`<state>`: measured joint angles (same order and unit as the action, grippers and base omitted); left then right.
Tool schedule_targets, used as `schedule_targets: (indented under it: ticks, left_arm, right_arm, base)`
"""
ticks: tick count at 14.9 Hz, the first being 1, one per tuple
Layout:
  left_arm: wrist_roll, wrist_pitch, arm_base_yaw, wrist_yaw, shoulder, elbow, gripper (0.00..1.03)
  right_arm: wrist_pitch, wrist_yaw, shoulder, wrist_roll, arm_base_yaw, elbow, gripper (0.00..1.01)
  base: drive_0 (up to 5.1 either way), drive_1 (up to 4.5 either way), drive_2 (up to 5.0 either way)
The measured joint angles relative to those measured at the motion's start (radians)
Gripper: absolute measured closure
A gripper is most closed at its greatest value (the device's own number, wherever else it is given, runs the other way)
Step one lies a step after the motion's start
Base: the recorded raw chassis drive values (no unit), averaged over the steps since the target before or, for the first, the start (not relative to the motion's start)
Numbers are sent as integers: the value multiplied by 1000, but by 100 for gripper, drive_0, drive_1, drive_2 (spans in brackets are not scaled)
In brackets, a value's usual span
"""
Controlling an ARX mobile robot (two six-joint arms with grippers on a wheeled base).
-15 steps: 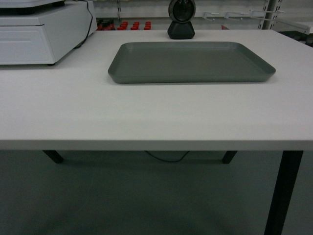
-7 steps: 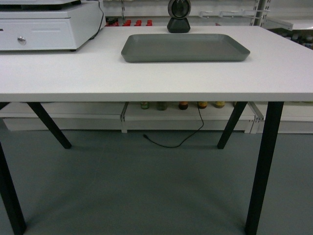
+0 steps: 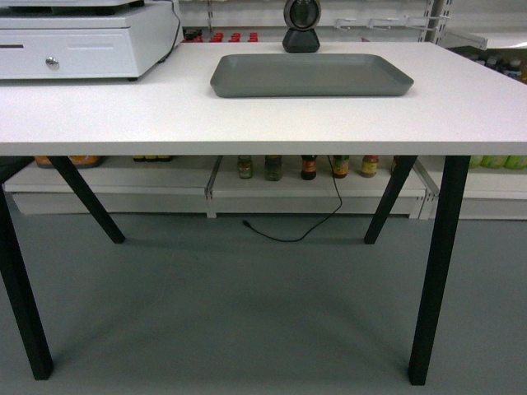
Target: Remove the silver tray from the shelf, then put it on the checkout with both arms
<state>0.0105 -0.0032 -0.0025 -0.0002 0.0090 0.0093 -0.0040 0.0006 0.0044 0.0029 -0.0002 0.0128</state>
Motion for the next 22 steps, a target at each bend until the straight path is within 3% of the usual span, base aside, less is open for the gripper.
schedule_targets:
  ticks: [2, 22]
  left_arm:
    - [0, 0, 0, 0, 0, 0, 5]
    - [-4, -2, 0, 0, 0, 0, 5]
  right_arm:
    - [1, 0, 0, 0, 0, 0, 3]
    - [-1, 0, 0, -3, 0, 0, 3]
  base:
    - [-7, -419, 405]
    - [0, 0, 0]
